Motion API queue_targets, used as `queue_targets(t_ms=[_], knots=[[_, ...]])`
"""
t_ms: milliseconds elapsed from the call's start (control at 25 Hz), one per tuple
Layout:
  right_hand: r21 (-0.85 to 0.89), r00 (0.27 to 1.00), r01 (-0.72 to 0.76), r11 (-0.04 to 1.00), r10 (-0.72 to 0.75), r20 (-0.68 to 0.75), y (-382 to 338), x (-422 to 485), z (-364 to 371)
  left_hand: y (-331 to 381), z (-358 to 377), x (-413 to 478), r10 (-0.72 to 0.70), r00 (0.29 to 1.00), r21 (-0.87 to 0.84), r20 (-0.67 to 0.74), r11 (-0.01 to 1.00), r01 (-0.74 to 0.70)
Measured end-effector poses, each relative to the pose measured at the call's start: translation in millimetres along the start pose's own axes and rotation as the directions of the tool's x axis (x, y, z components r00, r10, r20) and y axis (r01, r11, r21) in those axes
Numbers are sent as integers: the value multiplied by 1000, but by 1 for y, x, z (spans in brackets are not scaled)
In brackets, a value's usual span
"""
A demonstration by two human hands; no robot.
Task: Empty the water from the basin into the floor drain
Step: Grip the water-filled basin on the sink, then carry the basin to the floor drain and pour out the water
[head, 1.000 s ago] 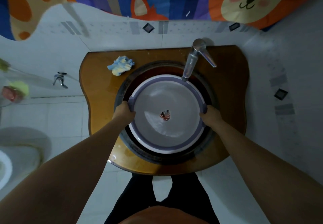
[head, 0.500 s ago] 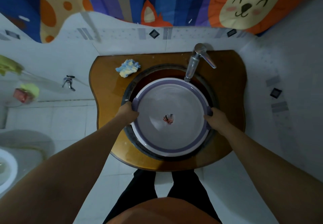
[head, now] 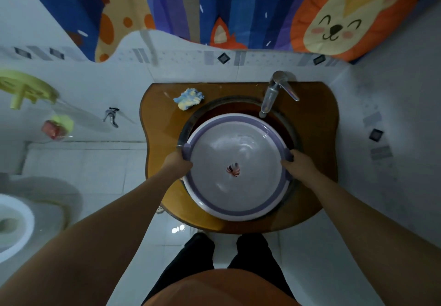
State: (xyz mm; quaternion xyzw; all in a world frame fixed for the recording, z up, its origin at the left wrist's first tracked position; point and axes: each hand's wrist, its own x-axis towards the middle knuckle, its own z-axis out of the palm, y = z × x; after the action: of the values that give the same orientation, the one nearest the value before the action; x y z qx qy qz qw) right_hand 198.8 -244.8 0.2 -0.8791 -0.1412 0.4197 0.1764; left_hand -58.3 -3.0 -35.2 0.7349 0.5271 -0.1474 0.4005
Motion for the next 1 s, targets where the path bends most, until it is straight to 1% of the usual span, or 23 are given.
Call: queue_targets(t_ms=[200,360,560,760,880,1000], knots=[[-58,998,69,996,-69,-8,-4,-7,-5,-4,-4,-28,-31,999,-89,-11,996,30],[-130,996,89,988,-92,-14,-16,-9,-12,-5,-6,-47,-94,995,-169,-26,982,89],[-182,985,169,969,-170,13,-34,-8,-21,-9,-12,-70,-169,985,-287,-42,946,150],[-185,957,290,939,-285,51,-63,-14,-26,-16,-26,-95,-228,969,-347,-98,920,181],[-197,928,372,907,-362,85,-81,-17,-24,-26,-32,-111,-262,953,-398,-151,899,184],[-234,895,445,864,-422,145,-103,-18,-16,-41,-34,-130,-317,935,-474,-160,855,209]])
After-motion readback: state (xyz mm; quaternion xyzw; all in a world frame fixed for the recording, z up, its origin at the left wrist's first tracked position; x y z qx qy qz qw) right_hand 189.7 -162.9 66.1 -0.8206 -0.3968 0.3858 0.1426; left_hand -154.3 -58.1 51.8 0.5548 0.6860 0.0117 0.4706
